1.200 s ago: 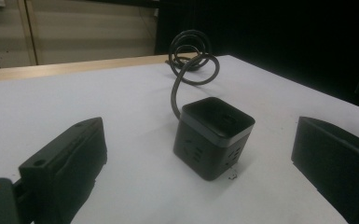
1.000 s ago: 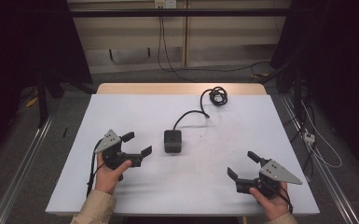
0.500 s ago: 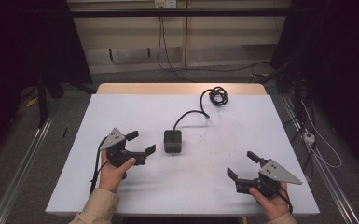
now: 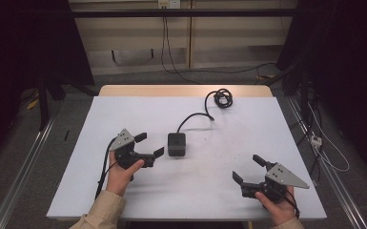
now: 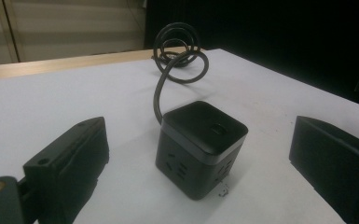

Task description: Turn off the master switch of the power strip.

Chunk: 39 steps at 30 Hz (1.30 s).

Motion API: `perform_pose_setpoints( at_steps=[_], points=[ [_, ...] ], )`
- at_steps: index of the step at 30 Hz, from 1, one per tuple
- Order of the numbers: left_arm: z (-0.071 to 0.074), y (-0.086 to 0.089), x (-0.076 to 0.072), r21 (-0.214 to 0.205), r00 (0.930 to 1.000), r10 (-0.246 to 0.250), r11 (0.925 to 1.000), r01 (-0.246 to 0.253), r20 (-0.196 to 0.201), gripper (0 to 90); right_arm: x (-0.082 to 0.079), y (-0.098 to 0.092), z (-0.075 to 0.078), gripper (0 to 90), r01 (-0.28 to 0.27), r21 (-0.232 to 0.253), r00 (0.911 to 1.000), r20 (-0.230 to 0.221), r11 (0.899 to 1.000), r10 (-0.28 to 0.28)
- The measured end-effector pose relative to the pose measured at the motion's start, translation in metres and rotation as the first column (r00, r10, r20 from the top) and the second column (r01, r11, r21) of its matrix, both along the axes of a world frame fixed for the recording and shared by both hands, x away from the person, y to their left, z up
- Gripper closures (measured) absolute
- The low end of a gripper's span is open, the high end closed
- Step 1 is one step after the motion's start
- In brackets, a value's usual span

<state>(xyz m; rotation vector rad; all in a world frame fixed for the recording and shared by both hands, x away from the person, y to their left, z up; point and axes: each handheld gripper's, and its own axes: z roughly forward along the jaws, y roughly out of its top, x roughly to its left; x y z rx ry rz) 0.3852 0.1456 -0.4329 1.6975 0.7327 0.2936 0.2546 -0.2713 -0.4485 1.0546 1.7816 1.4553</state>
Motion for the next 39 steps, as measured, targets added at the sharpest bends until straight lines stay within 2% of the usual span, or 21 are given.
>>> perform_pose_setpoints(
  at_steps=[39],
  points=[
    [-0.001, -0.021, 0.013, 0.024, 0.9998, -0.021, 0.9995, 0.021, -0.001, 6.6, 0.0, -0.001, 0.0, 5.3, -0.006, 0.001, 1.0, -0.001, 1.0, 0.006]
  ],
)
